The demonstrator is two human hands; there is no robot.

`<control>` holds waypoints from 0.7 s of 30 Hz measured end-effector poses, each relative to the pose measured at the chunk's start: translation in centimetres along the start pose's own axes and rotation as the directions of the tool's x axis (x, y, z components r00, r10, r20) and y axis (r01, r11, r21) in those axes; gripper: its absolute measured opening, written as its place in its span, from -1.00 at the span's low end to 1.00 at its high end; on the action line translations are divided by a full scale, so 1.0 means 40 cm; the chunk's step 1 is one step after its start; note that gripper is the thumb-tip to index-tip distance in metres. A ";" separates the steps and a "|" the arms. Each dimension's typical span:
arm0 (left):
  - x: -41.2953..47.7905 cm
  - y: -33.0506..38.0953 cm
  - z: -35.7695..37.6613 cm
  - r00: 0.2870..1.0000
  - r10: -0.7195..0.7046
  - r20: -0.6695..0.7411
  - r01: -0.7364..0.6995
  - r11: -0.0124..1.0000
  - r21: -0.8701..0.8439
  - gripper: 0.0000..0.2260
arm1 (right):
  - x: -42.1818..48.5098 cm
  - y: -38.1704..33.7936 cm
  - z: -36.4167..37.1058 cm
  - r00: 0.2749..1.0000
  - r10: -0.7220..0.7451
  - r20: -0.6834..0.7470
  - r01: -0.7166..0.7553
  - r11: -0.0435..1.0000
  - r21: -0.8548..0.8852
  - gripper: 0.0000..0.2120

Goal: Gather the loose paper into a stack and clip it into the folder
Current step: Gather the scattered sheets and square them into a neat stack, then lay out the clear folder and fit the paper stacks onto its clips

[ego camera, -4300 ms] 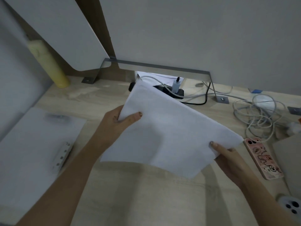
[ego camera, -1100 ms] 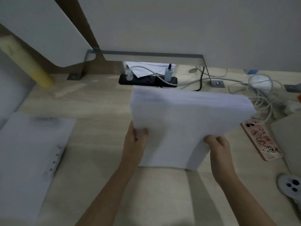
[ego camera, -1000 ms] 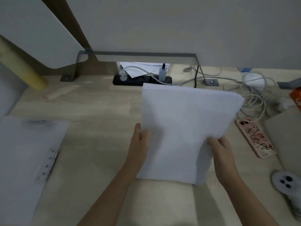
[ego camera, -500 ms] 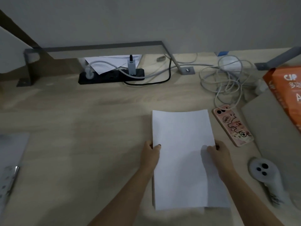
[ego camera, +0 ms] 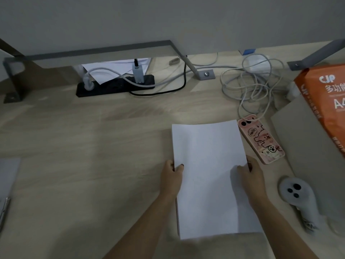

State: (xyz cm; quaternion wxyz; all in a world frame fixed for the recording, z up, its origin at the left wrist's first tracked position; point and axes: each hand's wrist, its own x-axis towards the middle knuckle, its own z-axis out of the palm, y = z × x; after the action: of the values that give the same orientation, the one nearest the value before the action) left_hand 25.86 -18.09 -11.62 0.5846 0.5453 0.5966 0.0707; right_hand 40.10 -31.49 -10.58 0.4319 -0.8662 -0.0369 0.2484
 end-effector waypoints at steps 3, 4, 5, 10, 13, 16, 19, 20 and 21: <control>0.000 0.006 -0.009 0.998 -0.022 0.062 0.021 1.000 0.007 -0.84 | 0.003 -0.004 -0.001 1.000 -0.002 -0.007 0.002 0.998 -0.063 -0.68; 0.001 0.012 -0.017 0.995 -0.032 0.099 0.032 0.999 0.002 -0.84 | 0.005 -0.003 -0.001 1.000 -0.003 -0.013 0.002 0.995 -0.097 -0.67; 0.002 0.015 -0.029 0.990 -0.039 0.137 0.039 0.999 -0.001 -0.85 | 0.005 -0.001 -0.002 1.000 0.002 -0.018 -0.004 0.990 -0.141 -0.66; -0.002 0.025 -0.121 0.991 0.047 0.124 -0.054 0.997 0.054 -0.81 | -0.021 -0.033 -0.012 0.993 -0.085 -0.079 0.052 0.933 -0.355 -0.68; 0.000 0.010 -0.221 0.989 0.079 0.125 -0.082 0.996 0.018 -0.74 | -0.071 -0.092 0.024 0.992 -0.112 -0.062 0.090 0.954 -0.285 -0.61; 0.001 -0.015 -0.349 0.987 0.140 0.079 -0.136 0.989 -0.053 -0.77 | -0.144 -0.158 0.117 0.983 -0.161 0.089 0.176 0.964 -0.202 -0.61; -0.001 -0.050 -0.507 0.983 0.179 -0.034 -0.182 0.973 -0.139 -0.85 | -0.236 -0.219 0.262 0.943 -0.205 0.262 0.246 0.960 -0.134 -0.64; -0.004 -0.069 -0.570 0.977 0.195 -0.084 -0.206 0.967 -0.149 -0.86 | -0.273 -0.236 0.322 0.921 -0.222 0.321 0.275 0.953 -0.130 -0.64; -0.008 -0.085 -0.621 0.970 0.209 -0.125 -0.226 0.963 -0.146 -0.87 | -0.305 -0.251 0.371 0.902 -0.225 0.369 0.293 0.946 -0.140 -0.63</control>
State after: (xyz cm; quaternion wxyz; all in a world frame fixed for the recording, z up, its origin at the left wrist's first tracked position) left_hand 4.60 -5.91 -6.27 0.5816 0.5546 0.5563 0.2115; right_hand 24.11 -17.79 -5.48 0.3624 -0.8333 -0.2519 0.3329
